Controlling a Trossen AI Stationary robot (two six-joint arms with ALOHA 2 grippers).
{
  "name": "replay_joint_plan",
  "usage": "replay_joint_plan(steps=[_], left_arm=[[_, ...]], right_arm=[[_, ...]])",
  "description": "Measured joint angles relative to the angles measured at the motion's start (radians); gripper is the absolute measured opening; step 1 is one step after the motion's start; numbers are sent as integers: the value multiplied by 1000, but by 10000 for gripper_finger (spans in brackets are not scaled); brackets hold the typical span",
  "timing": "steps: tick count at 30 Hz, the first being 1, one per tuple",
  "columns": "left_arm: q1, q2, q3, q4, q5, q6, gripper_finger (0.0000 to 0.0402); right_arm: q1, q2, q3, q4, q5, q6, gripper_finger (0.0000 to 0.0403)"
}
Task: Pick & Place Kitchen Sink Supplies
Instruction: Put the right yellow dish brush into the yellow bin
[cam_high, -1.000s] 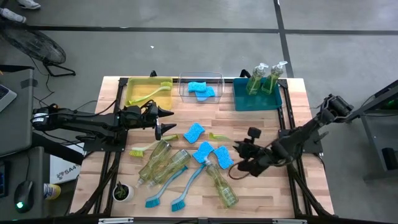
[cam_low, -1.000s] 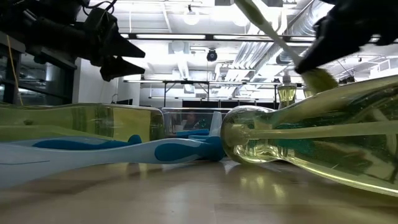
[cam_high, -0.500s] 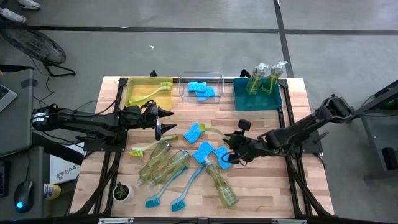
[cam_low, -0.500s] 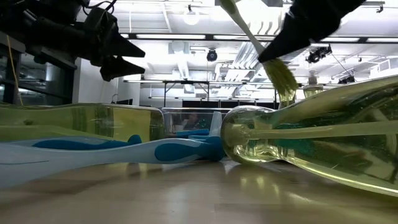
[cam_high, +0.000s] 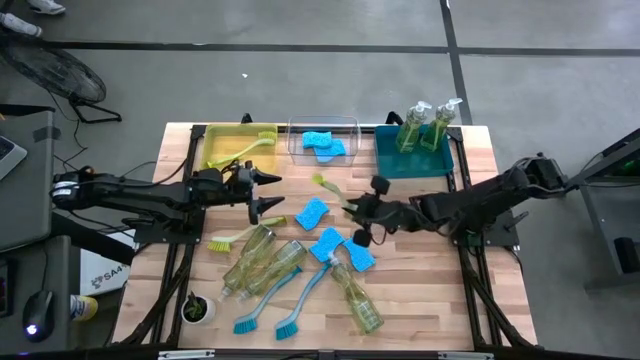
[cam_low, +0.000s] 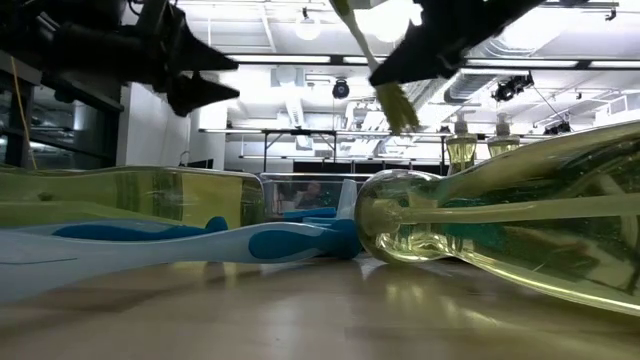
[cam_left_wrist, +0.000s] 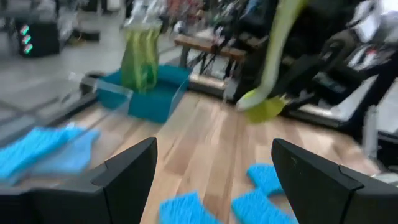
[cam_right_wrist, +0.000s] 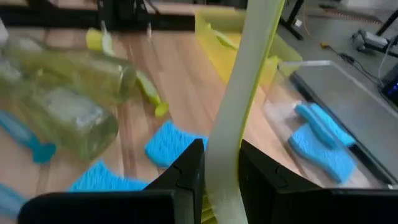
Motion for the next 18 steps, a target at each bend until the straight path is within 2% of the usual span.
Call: replay_joint_plan(steps=[8, 15, 18], left_arm=[[0, 110, 0, 238, 34, 74, 312], [0, 250, 0, 482, 53, 91, 312], [0, 310, 23, 533, 56, 90, 312]], right_arm=[[-92, 81, 0, 265, -151, -122, 63], [-135, 141, 1, 390, -226, -152, 63], [-146, 161, 0, 404, -259, -152, 63]])
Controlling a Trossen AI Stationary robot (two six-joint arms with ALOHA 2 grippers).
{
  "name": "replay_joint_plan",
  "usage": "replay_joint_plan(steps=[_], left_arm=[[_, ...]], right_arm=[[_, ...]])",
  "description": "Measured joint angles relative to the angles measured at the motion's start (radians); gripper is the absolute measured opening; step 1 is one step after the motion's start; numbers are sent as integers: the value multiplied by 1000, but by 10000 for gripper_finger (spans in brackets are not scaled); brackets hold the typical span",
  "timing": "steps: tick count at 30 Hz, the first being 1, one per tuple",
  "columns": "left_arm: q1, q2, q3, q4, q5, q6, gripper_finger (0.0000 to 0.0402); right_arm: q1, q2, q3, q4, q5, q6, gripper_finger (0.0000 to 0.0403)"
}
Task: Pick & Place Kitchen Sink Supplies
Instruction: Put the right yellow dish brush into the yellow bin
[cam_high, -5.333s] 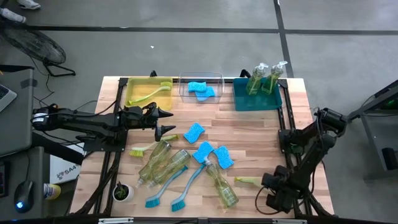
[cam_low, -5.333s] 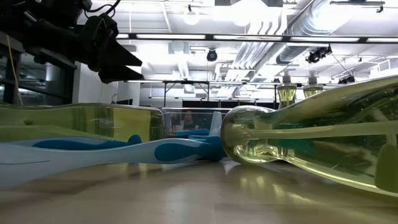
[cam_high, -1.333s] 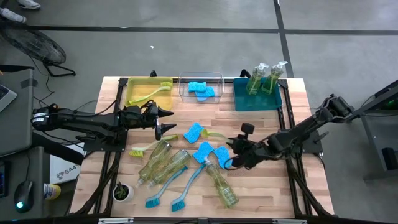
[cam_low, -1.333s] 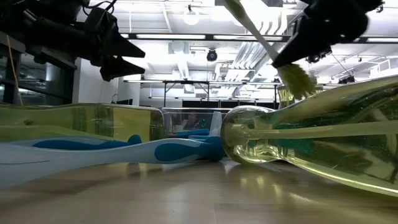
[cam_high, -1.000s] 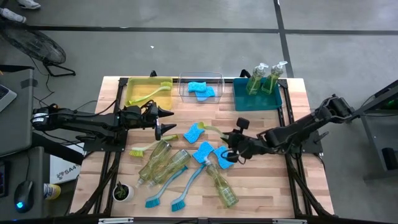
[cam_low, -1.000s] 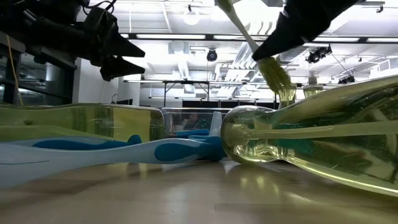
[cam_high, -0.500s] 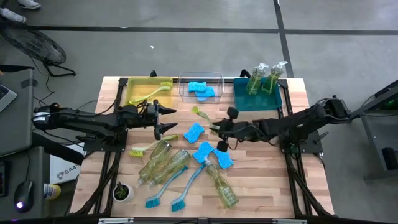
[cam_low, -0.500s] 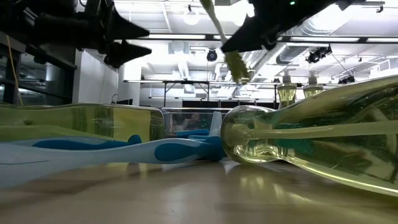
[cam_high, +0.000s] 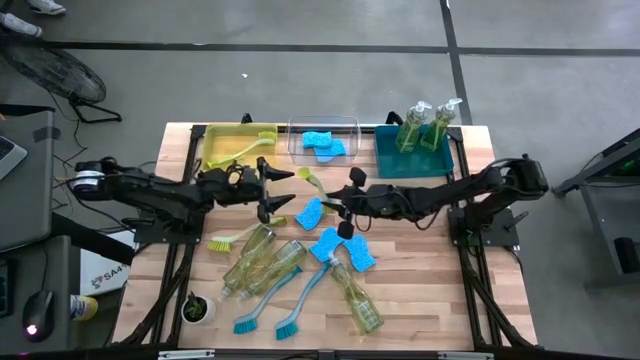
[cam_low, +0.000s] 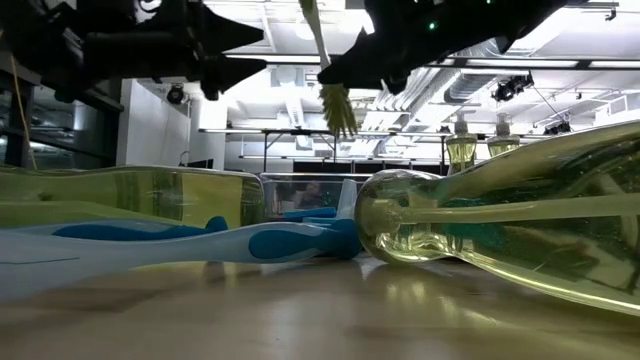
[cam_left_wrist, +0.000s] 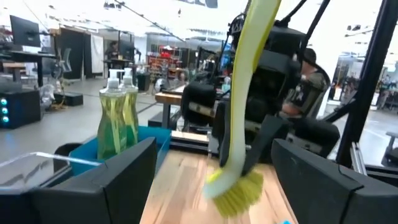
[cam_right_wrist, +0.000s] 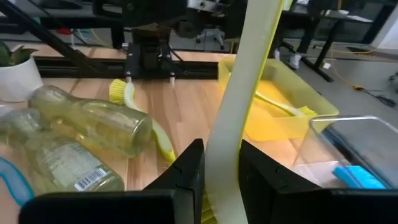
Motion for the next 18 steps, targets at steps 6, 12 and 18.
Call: replay_joint_plan(steps=[6, 12, 18], left_arm=[[0, 121, 108, 19, 35, 0, 312], [0, 183, 184, 13, 69, 7, 312], [0, 195, 232, 15, 102, 8, 312]], right_arm=[[-10, 42, 0, 44, -23, 0, 63], [-12, 49, 0, 44, -20, -6, 63], [-17, 49, 0, 32, -22, -8, 63]])
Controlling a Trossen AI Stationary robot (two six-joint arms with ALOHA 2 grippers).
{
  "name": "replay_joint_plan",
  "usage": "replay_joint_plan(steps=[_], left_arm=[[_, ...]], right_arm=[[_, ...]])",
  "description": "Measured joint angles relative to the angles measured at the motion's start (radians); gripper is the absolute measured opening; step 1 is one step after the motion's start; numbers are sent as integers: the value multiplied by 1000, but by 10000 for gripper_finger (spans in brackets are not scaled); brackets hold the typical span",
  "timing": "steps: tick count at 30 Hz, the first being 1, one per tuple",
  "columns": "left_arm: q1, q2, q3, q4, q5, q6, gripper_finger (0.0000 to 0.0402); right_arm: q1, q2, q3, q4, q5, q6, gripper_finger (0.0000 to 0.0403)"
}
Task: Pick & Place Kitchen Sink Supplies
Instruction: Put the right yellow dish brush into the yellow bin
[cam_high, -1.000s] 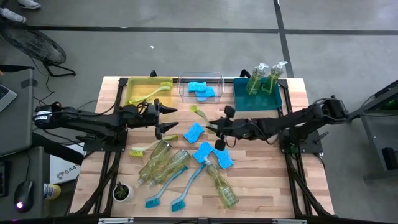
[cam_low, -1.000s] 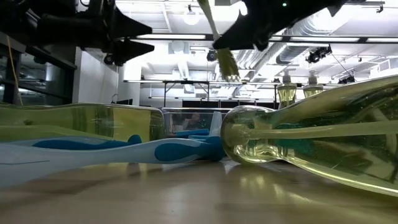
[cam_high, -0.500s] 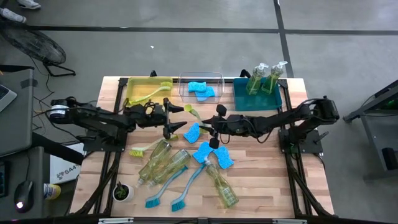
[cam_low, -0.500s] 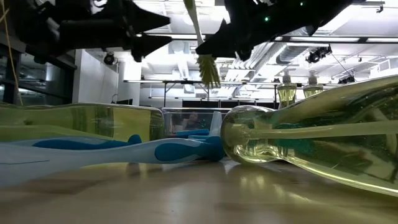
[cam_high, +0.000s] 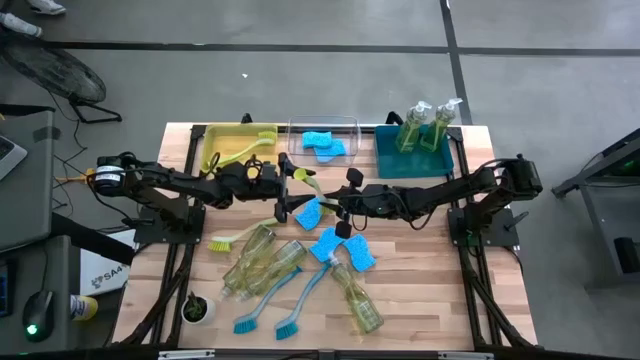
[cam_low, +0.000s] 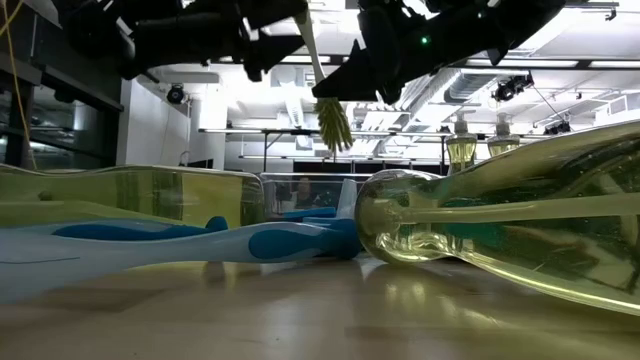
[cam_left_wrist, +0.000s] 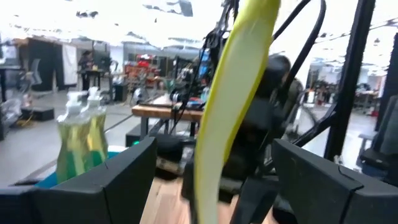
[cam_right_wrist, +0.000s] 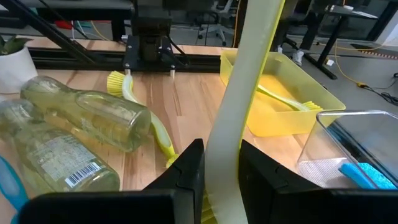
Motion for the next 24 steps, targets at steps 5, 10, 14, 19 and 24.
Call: replay_joint_plan(steps=[5, 10, 14, 19, 24], left_arm=[[0, 0, 27, -3, 30, 0, 312], [0, 0, 30, 11, 48, 0, 312], [0, 0, 30, 56, 64, 6, 299], [0, 0, 30, 67, 79, 8, 251], [0, 0, 30, 67, 79, 17, 189]], right_arm=[[0, 0, 0, -4, -8, -7, 63], [0, 0, -1, -21, -10, -2, 63], [0, 0, -1, -20, -9, 0, 63], [0, 0, -1, -20, -16, 0, 63], [0, 0, -1, -21, -19, 0, 63]])
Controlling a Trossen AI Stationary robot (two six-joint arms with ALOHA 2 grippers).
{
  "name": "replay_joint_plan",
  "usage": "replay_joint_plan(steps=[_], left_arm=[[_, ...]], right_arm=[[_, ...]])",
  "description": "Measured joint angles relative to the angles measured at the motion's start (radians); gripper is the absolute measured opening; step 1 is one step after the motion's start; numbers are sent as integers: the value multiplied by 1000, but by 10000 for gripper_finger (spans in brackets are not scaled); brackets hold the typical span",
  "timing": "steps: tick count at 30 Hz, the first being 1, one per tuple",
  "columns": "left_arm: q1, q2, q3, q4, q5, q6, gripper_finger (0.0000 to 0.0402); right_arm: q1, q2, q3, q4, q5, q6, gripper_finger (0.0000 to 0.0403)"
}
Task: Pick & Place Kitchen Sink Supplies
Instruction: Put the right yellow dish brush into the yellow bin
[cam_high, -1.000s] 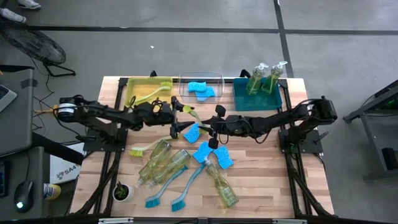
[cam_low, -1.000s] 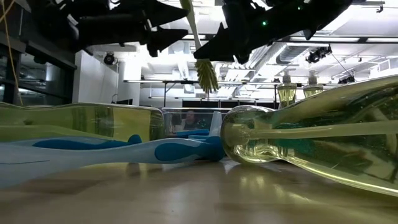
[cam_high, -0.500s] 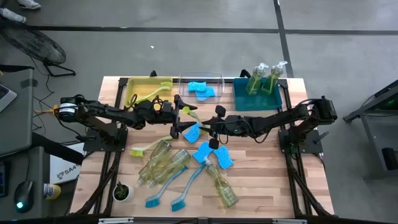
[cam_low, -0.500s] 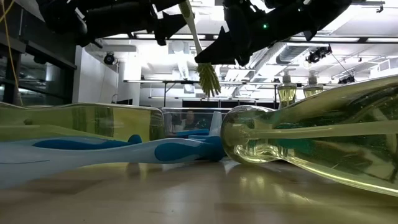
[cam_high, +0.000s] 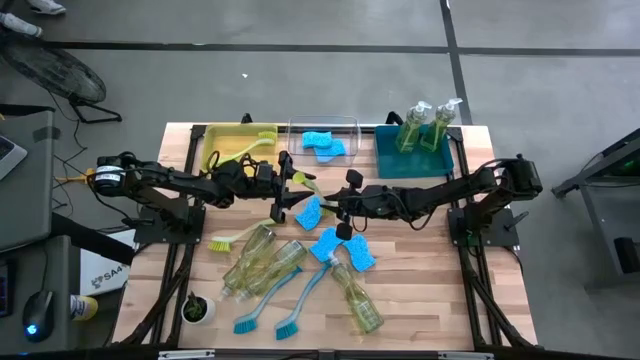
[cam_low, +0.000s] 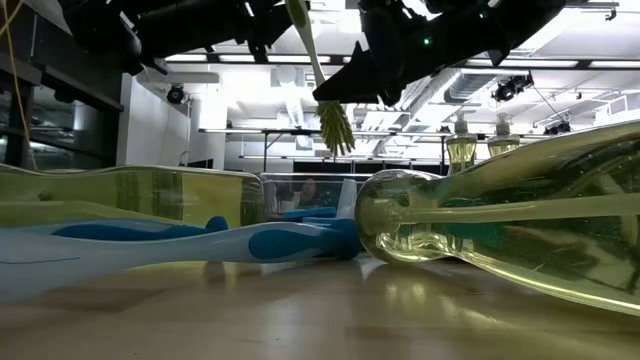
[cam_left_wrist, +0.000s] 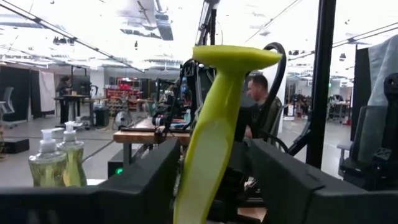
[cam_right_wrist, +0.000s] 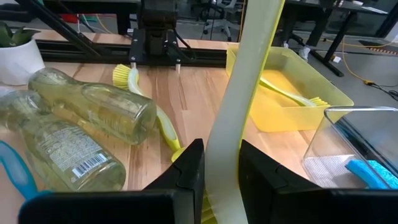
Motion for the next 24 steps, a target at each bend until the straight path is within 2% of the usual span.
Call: replay_joint_plan(steps=[8, 15, 17, 24], left_arm=[[2, 0, 0, -1, -5, 30, 77], [1, 0, 0, -8, -5, 46, 74], [1, 0, 0, -11, -5, 46, 74], [0, 0, -1, -35, -8, 31, 74]], right_arm=[[1, 0, 0, 0, -15, 11, 63], [1, 0, 0, -10, -26, 9, 64], [1, 0, 0, -14, -26, 4, 82], [0, -1, 0, -23, -23, 5, 194]])
